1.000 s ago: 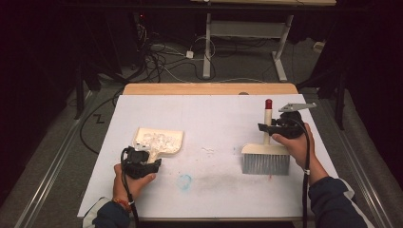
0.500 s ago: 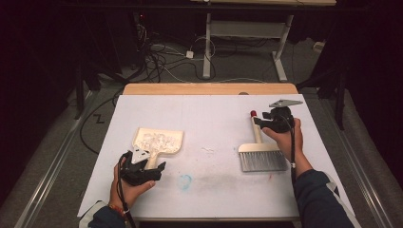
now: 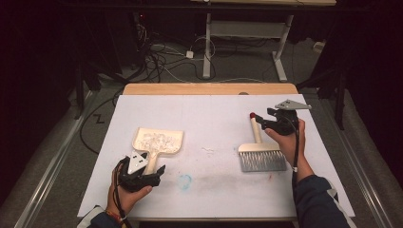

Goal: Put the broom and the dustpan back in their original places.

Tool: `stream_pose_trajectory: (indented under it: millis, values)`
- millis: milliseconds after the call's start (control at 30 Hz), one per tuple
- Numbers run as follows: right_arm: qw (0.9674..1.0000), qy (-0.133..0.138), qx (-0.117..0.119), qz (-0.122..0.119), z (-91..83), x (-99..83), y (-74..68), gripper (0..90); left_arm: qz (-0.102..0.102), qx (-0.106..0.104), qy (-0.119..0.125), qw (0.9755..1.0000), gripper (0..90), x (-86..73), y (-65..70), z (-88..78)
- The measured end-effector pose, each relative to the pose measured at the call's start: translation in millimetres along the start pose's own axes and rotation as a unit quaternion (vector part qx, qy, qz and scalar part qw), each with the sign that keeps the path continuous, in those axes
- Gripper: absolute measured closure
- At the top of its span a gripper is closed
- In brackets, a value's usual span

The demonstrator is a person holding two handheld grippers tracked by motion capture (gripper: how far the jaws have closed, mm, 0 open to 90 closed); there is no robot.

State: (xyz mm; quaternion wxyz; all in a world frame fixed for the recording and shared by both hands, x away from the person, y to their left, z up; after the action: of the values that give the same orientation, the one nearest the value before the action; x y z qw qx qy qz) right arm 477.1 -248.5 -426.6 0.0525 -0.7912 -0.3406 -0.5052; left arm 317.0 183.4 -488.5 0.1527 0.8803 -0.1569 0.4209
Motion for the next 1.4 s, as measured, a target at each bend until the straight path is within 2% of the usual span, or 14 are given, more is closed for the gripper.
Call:
stream_pose_trajectory:
  millis: [67, 167, 267, 333, 400, 567, 667, 767, 900, 933, 1067, 1167, 1400]
  values:
    - [0.9998, 0.001, -0.016, -0.013, -2.8, 0.5, -1.5, 35.5, 0.005, 0.001, -0.002, 1.0, 21.3, -0.9, 0.7, 0.8]
    - [0.9995, 0.01, -0.023, -0.021, -5.9, -0.6, -6.9, 34.0, 0.007, -0.006, 0.001, 1.0, 20.9, -0.9, 1.3, 1.0]
    - [0.9994, 0.021, -0.025, -0.013, -7.2, 0.6, -11.0, 30.9, 0.011, -0.008, -0.001, 0.9999, 20.9, -1.2, 2.3, 2.7]
    - [0.999, 0.03, -0.032, -0.009, -8.9, 3.1, -13.3, 24.5, 0.015, -0.006, -0.005, 0.9999, 20.9, -1.3, 3.0, 2.9]
    - [0.9986, 0.038, -0.038, -0.006, -11.6, 4.4, -15.3, 23.5, 0.015, -0.006, -0.002, 0.9999, 20.8, -1.3, 3.3, 2.3]
    - [0.9981, 0.049, -0.036, -0.014, -15.4, 6.2, -21.0, 18.1, 0.031, -0.005, -0.009, 0.9994, 20.6, -3.0, 6.4, 3.1]
    - [0.9977, 0.056, -0.036, -0.016, -17.9, 8.7, -23.4, 17.7, 0.037, -0.006, -0.01, 0.9992, 20.6, -3.2, 7.5, 3.7]
    - [0.9968, 0.063, -0.038, -0.029, -22.0, 12.3, -27.0, 17.3, 0.04, -0.007, -0.013, 0.9991, 20.6, -3.7, 7.6, 5.1]
    - [0.9964, 0.074, -0.016, -0.038, -27.9, 15.7, -31.8, 18.0, 0.053, -0.005, -0.015, 0.9985, 20.6, -3.8, 8.7, 5.7]
    - [0.9961, 0.073, -0.023, -0.044, -29.8, 16.6, -32.8, 18.3, 0.053, -0.007, -0.015, 0.9984, 20.6, -3.9, 8.7, 5.8]
    - [0.9943, 0.087, -0.026, -0.055, -37.9, 21.2, -37.7, 19.5, 0.053, -0.008, -0.015, 0.9984, 20.6, -4.3, 9.0, 6.1]
    - [0.9945, 0.087, -0.014, -0.056, -42.4, 23.6, -42.7, 20.0, 0.056, -0.01, -0.014, 0.9983, 20.6, -4.3, 9.6, 5.6]
    - [0.9925, 0.092, -0.016, -0.078, -53.1, 27.6, -52.5, 19.7, 0.075, -0.004, -0.014, 0.9971, 20.6, -5.2, 11.4, 5.2]
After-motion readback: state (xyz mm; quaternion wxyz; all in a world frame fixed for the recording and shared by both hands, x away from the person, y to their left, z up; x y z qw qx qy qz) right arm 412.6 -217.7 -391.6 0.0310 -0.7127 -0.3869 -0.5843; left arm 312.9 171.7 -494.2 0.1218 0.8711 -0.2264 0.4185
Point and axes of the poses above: each handheld gripper's, and its own axes: z roughly forward along the jaws, x roughly out of its top, y roughly to its right, the point moved 3 cm from there along z, roughly forward along the jaws, and after that the axes turned 14 degrees about -z, right-handed, at the moved point
